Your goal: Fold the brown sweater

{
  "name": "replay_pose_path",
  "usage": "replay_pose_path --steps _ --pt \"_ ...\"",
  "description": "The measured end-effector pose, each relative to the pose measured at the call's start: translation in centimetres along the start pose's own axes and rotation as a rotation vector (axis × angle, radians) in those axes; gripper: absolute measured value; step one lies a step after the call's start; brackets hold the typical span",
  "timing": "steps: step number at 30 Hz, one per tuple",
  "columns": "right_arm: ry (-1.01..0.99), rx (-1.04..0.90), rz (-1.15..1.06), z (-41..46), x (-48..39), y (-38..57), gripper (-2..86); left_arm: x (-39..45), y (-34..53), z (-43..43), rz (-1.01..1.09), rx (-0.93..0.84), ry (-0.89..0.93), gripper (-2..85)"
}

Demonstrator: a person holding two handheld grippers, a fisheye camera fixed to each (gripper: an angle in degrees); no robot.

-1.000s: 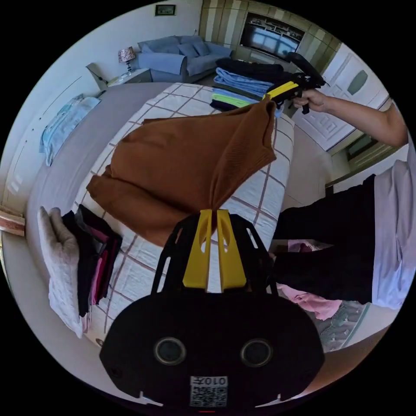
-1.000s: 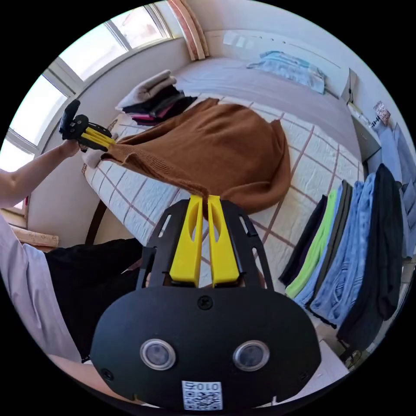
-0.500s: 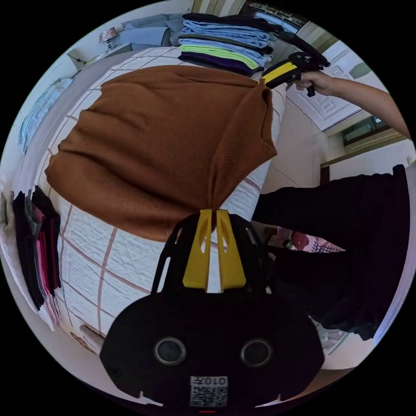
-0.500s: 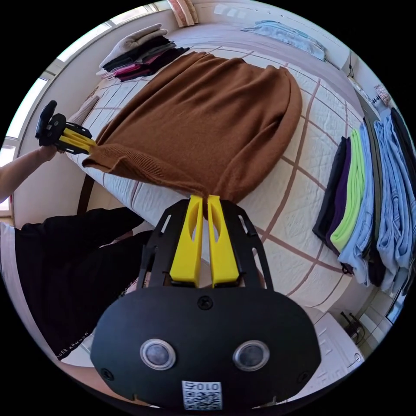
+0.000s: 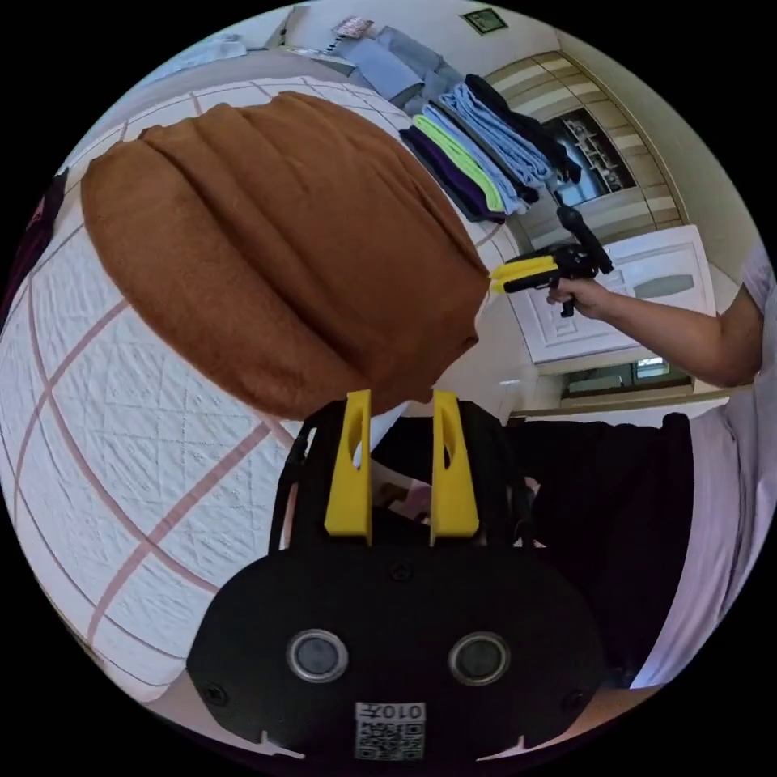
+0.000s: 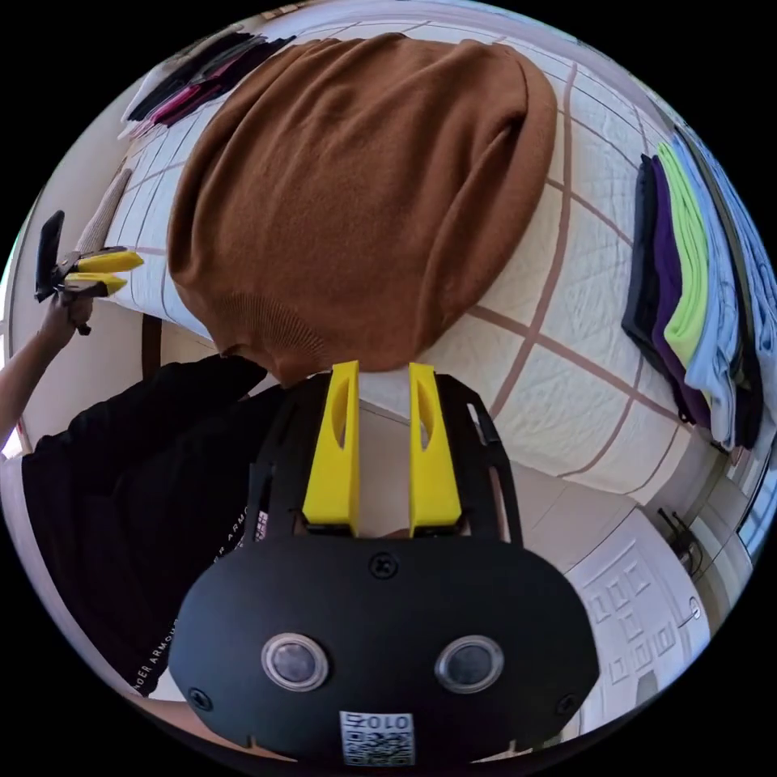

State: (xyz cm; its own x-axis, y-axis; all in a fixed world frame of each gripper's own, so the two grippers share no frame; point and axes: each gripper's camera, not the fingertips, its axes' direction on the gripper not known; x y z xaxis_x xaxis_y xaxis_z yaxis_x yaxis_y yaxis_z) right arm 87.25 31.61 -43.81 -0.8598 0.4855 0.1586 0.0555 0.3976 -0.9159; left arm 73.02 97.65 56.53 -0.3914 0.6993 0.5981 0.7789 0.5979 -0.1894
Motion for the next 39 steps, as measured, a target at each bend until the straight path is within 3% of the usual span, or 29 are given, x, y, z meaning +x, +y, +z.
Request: replay_pose_path --steps 2,7,10,16,21,26,29,34,39 --pt "0.004 0.022 0.073 -0.2 0.3 1.4 6.2 -3.0 3.0 -4.9 -0.149 0.17 -0.063 11.1" --pt "-0.054 0.244 0.362 -1.5 1.3 4.6 4.7 -14.1 2.5 -12.3 -0.43 0.406 -0.346 11.6" --pt "-0.066 0.335 0.364 -2.1 -0.2 4.3 4.4 -21.1 0.3 -14.1 -0.548 0.522 -0.273 10.6" --pt "-0.094 0.395 0.277 -1.8 -2.9 2.5 3.4 -25.3 -1.3 -11.9 -0.577 0.339 -0.232 4.1" --pt "-0.139 0.414 0.237 -1.3 -4.7 1.6 3.0 -22.7 8.8 -16.0 -0.5 0.607 -0.078 0.5" --pt "-0.18 0.398 0.129 -0.3 -7.4 -0.7 3.3 -21.0 29.8 -23.8 -0.705 0.812 -0.154 0.0" --pt "-0.219 0.361 0.024 1.0 -10.0 -2.6 3.7 -21.4 39.6 -25.3 -0.871 0.738 -0.198 -0.1" --pt "-0.206 0.263 -0.221 3.3 -16.0 -5.2 4.4 -20.0 46.2 -23.3 -0.944 0.53 -0.183 -0.1" --pt "-0.268 0.189 -0.351 6.7 -19.7 -6.8 4.9 -19.1 51.4 -20.7 -1.09 0.587 -0.194 0.0"
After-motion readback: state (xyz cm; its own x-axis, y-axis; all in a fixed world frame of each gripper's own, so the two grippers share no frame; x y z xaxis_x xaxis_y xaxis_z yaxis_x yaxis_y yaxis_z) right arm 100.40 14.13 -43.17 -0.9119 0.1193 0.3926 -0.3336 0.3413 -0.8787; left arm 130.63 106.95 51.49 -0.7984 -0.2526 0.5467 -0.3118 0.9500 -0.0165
